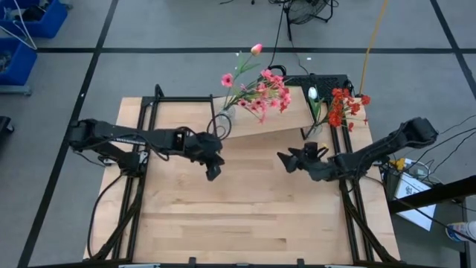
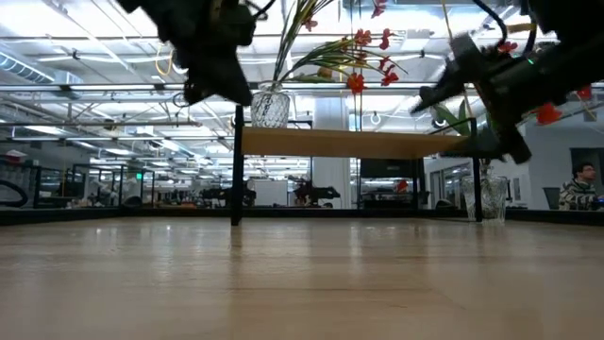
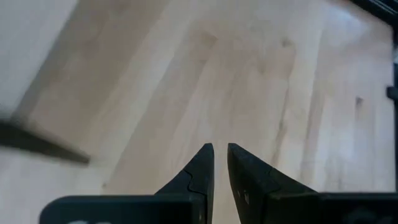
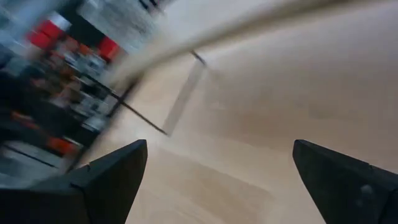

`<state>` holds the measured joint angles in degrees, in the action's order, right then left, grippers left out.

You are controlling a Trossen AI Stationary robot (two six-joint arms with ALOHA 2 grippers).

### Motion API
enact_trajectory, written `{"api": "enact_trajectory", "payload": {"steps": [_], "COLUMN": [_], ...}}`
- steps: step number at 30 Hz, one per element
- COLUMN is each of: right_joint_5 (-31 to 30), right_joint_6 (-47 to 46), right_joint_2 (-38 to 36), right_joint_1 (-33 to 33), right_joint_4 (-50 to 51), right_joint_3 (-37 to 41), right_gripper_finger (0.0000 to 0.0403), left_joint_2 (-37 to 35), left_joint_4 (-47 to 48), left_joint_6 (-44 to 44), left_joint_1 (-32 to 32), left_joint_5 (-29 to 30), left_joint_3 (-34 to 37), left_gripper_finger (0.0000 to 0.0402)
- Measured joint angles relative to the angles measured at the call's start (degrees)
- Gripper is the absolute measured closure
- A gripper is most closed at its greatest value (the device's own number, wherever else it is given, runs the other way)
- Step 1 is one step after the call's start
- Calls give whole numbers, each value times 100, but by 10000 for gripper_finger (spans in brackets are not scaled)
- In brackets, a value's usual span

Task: Pick and place flowers into a vace then onto a shelf
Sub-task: Adjust the shelf on the table

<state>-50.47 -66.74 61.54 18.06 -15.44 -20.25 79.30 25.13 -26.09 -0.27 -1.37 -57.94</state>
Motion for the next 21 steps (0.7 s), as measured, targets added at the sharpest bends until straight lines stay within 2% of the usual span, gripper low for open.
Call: {"api": "enact_trajectory", "payload": {"steps": [6,9,15,18,21], "right_joint_5": [151,562,2479,2675,2778], "right_joint_6": [1552,1908,2444,2446,3006], "right_joint_2": [451,748,1866,2630,3277], "right_joint_1": [-445,-637,-1222,-1429,-1560], "right_joint_4": [-1961,-2245,-2535,-2512,-2538], "right_joint_3": [-76,-131,-1041,-1615,-2097], "right_gripper_finger": [10,10,10,10,11], "left_joint_2": [-205,-300,-632,-786,-974], "left_joint_4": [-416,-769,-575,-606,-543], "left_joint_6": [-766,-835,-1090,-1129,-1114], "left_joint_1": [-39,-38,-32,-29,-29], "left_joint_5": [34,15,218,346,409], "left_joint_3": [914,1084,1283,1273,1270], "left_gripper_finger": [350,350,350,350,350]}}
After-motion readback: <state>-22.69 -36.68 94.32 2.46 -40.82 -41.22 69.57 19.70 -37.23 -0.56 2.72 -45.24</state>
